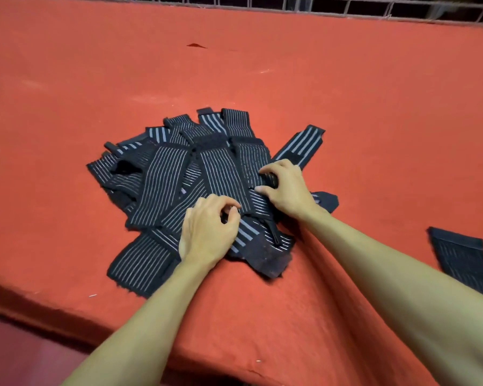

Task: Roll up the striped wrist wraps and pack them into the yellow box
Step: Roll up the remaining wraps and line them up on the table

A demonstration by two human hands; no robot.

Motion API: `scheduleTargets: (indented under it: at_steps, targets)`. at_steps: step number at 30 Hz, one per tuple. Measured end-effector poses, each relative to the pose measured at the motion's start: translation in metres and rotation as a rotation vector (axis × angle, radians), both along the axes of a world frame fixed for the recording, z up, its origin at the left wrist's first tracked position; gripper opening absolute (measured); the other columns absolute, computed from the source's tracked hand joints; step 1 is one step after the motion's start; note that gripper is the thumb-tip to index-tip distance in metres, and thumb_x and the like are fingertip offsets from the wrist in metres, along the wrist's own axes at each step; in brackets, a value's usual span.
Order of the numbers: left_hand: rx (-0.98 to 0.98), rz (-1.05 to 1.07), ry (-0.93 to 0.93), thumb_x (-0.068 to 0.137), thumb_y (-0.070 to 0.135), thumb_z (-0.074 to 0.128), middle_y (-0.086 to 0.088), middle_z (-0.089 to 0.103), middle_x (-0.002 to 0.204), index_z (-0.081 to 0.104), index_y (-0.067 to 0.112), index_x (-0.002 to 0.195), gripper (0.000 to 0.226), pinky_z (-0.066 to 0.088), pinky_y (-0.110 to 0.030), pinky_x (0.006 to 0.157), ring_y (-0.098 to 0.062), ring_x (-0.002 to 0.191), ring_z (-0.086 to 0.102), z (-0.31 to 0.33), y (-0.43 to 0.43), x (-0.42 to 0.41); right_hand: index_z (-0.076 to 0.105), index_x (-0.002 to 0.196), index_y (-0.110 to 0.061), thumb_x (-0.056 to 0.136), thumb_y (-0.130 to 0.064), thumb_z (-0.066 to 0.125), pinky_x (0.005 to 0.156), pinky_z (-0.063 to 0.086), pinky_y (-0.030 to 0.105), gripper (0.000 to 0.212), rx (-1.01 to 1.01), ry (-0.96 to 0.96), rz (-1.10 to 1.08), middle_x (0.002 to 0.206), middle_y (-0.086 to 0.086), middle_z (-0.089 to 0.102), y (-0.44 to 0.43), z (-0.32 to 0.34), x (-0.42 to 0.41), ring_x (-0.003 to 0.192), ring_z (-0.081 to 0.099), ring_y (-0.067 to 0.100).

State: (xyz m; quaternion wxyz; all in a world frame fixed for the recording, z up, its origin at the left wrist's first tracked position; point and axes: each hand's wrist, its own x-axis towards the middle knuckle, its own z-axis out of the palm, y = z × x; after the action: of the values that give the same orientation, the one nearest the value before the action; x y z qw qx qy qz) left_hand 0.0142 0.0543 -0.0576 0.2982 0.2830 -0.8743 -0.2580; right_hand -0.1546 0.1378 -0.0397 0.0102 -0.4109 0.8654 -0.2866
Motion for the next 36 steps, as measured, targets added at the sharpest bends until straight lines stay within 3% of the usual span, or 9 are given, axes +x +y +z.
scheduleTargets:
  at_steps: [4,7,10,21,24,27,31,34,36]
  targets:
    - [-0.016,-0.003,0.000,0.091,0.027,0.056,0.015,0.058,0.090,0.067,0.031,0.093,0.012,0.025,-0.024,0.083,-0.004,0.088,0.043,0.000,0.000,0.000,0.069,0.113,-0.018,0.092,-0.036,0.062,0.086,0.044,0.041,0.028,0.052,0.203,0.014,0.109,0.002,0.062,-0.003,0.003,0.000,0.104,0.050,0.026]
    - [-0.013,-0.010,0.004,0.091,0.028,0.055,0.015,0.057,0.089,0.068,0.031,0.093,0.013,0.026,-0.024,0.083,-0.004,0.089,0.045,0.000,-0.001,0.000,0.071,0.099,-0.014,0.100,-0.032,0.049,0.075,0.038,0.036,0.028,0.082,0.386,0.004,0.097,0.003,0.066,-0.006,0.006,0.001,0.092,0.053,0.027]
    - [-0.014,-0.015,0.015,0.091,0.027,0.056,0.017,0.056,0.088,0.068,0.031,0.094,0.013,0.026,-0.024,0.082,-0.004,0.088,0.046,0.001,0.000,0.000,0.068,0.088,-0.011,0.102,-0.028,0.046,0.070,0.031,0.034,0.031,0.074,0.437,-0.032,0.089,0.005,0.066,-0.006,0.014,0.002,0.088,0.054,0.029]
    - [-0.102,-0.070,0.072,0.092,0.035,0.054,0.014,0.054,0.088,0.057,0.028,0.109,0.019,0.038,-0.030,0.084,-0.006,0.078,0.051,0.004,0.008,0.007,0.066,0.094,-0.007,0.099,-0.027,0.052,0.076,0.046,0.037,0.025,0.019,0.211,0.078,0.095,0.008,0.065,0.041,0.036,0.016,0.093,0.060,0.030]
    - [-0.103,-0.077,0.154,0.091,0.045,0.052,0.012,0.049,0.099,0.058,0.025,0.114,0.031,0.032,-0.026,0.086,-0.009,0.084,0.051,0.011,0.017,0.003,0.069,0.090,-0.007,0.097,-0.022,0.057,0.074,0.041,0.028,0.021,-0.006,0.120,0.149,0.092,0.007,0.068,0.059,0.037,0.019,0.089,0.062,0.024]
    - [0.034,-0.081,0.034,0.089,0.058,0.053,0.011,0.047,0.106,0.061,0.031,0.112,0.036,0.025,-0.027,0.087,-0.010,0.098,0.048,0.011,0.031,-0.013,0.070,0.087,-0.009,0.094,-0.020,0.060,0.072,0.038,0.024,0.017,-0.014,0.022,0.172,0.088,0.004,0.071,0.076,0.017,0.025,0.084,0.062,0.018]
    - [-0.135,-0.059,-0.201,0.085,0.066,0.051,0.014,0.048,0.110,0.060,0.039,0.110,0.038,0.018,-0.027,0.085,-0.013,0.107,0.040,-0.006,0.043,-0.020,0.068,0.079,-0.015,0.093,-0.019,0.062,0.068,0.037,0.017,0.016,-0.096,-0.108,0.079,0.076,-0.007,0.066,0.083,-0.017,0.029,0.073,0.056,0.009]
    - [-0.114,-0.024,-0.234,0.082,0.064,0.057,0.015,0.047,0.109,0.058,0.040,0.106,0.034,0.019,-0.028,0.087,-0.012,0.106,0.040,-0.007,0.043,-0.025,0.064,0.075,-0.021,0.092,-0.018,0.062,0.064,0.036,0.009,0.018,-0.168,-0.170,0.018,0.072,-0.010,0.063,0.081,-0.023,0.027,0.068,0.054,0.006]
    - [-0.101,-0.024,-0.218,0.081,0.063,0.059,0.016,0.047,0.106,0.057,0.040,0.103,0.032,0.020,-0.028,0.087,-0.012,0.105,0.040,-0.007,0.042,-0.027,0.062,0.073,-0.022,0.092,-0.016,0.063,0.065,0.038,0.016,0.020,-0.206,-0.239,0.022,0.071,-0.008,0.063,0.080,-0.023,0.023,0.068,0.053,0.007]
